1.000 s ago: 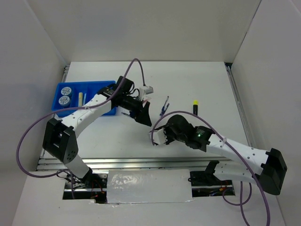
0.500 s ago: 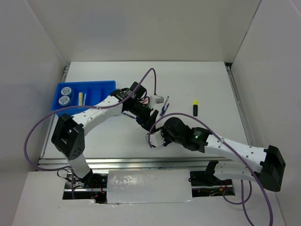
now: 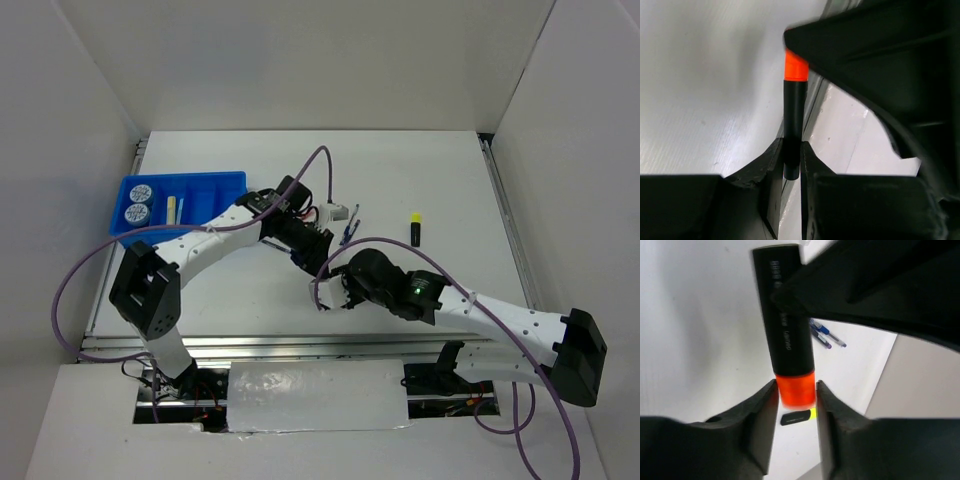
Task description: Sort the stationery into containers
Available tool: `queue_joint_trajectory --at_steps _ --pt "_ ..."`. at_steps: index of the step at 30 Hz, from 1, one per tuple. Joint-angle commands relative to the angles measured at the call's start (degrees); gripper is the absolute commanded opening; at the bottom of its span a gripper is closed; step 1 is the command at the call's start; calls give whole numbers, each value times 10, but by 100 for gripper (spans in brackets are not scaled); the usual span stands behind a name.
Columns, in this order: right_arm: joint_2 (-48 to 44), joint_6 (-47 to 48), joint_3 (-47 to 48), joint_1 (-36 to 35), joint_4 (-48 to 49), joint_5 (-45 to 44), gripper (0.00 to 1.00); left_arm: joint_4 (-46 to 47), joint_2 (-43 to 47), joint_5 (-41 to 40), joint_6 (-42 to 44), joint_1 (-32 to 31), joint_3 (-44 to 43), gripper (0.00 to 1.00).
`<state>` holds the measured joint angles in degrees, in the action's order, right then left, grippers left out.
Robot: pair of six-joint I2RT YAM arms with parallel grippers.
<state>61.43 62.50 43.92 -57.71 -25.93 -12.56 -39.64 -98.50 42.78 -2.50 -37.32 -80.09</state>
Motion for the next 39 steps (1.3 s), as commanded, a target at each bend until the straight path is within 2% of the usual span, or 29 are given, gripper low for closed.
queue_joint_trajectory --at_steps 1,2,3,9,11,12,13,15,16,18,19,22,26,29,37,38,39 --pt "-15 -32 20 11 78 -23 52 11 25 -4 -18 23 23 1" --pt "-18 -33 16 20 86 -28 63 17 35 -3 -21 32 34 0" --pt "-22 -32 13 26 100 -34 80 19 40 -2 -24 42 42 0" --pt "-82 -36 -2 115 137 -21 90 38 103 -17 -33 148 89 0" --pt "-90 -82 11 144 125 2 91 46 120 -65 -42 204 77 0" --pt "-80 -102 19 181 104 14 91 68 124 -89 -51 224 72 0" --pt "-72 -128 35 203 95 24 91 82 137 -152 -72 266 66 0" --pt "-30 -207 57 253 62 72 90 112 144 -231 -94 299 62 0" --pt "-12 -238 84 301 44 88 90 144 149 -305 -102 322 61 0" --pt "44 -314 111 343 -8 141 88 173 147 -365 -103 332 61 0" --pt "61 -336 128 382 -14 151 88 191 139 -424 -107 330 58 0" --pt "121 -430 160 452 -39 194 86 206 107 -506 -109 335 45 0" --pt "199 -494 199 522 -76 251 83 228 59 -545 -86 346 35 0" --pt "247 -524 222 555 -90 262 81 235 17 -572 -80 360 23 0" --pt "338 -577 281 611 -97 277 77 243 -49 -567 -75 397 4 0" --pt "355 -581 292 616 -97 278 77 238 -56 -562 -73 400 -1 3" --pt "363 -586 297 618 -97 280 77 223 -73 -558 -73 401 -16 10"
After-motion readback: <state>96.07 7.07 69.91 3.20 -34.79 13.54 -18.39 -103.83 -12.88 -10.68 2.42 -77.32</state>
